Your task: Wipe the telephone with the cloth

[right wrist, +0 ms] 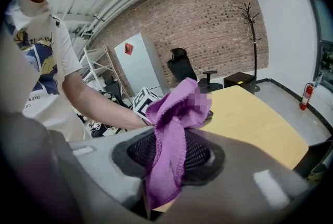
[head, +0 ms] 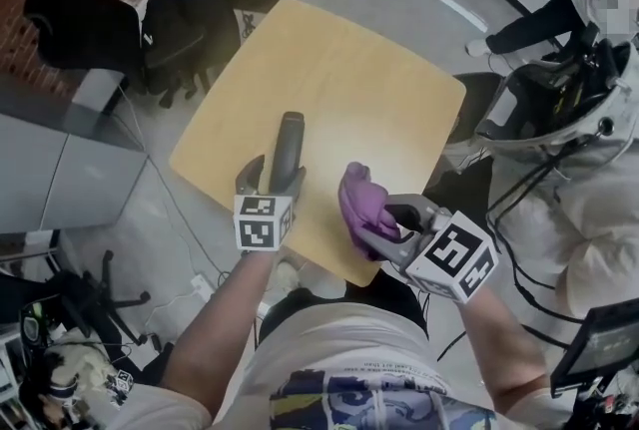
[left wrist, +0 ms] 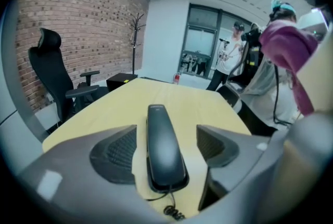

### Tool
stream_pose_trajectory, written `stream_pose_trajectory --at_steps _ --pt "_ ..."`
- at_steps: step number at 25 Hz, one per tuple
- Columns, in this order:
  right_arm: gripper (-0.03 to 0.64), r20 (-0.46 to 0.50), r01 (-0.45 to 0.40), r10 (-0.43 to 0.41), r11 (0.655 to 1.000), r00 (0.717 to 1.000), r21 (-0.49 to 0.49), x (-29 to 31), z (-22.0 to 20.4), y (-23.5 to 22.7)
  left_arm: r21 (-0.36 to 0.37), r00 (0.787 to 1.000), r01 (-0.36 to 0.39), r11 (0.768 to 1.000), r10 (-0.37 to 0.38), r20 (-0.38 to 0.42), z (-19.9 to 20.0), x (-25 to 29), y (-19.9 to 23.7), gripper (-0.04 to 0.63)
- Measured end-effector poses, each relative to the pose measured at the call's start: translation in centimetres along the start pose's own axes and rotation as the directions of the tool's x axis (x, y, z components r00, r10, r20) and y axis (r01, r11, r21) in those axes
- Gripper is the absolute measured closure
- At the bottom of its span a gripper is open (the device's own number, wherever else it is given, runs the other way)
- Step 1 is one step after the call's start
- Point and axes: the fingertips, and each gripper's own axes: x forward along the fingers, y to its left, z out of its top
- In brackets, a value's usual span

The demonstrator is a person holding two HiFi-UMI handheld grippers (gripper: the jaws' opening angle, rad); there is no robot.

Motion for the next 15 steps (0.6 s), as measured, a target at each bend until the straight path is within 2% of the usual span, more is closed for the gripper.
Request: stream_pose_trajectory --at_steps 3,6,11,14,15 --pt "0.5 0.012 0.014 -0.014 1.0 1.0 -0.004 0.7 0.3 0.9 -0.019 0.997 0.06 0.998 -0.059 0.052 0.1 -3.7 -0.5 0.247" --pt "0.5 0.028 0.013 -0.012 1.0 1.0 -0.008 1.5 0.7 1.5 -0.036 0.981 0.158 0.987 -0.153 0.118 1.0 -7.4 -1.9 0.257" --pt "0.5 0.03 0.014 -0.013 0.998 0.999 -0.053 3.1 1.5 5.9 0.003 0.932 0.307 0.952 -0.301 0.202 1.5 -15.4 -3.8 0.313" --pt "0.5 0.034 0.012 -0.009 0.997 0.999 -0.075 5.0 2.3 8.9 0.009 0.903 0.37 0.929 -0.361 0.233 0.5 -19.4 -3.4 0.38" --pt "0.5 0.036 0.012 -0.009 0.997 0.999 -0.078 5.5 2.5 10.1 0.014 0.89 0.39 0.921 -0.381 0.25 0.3 -20.9 -3.3 0.421"
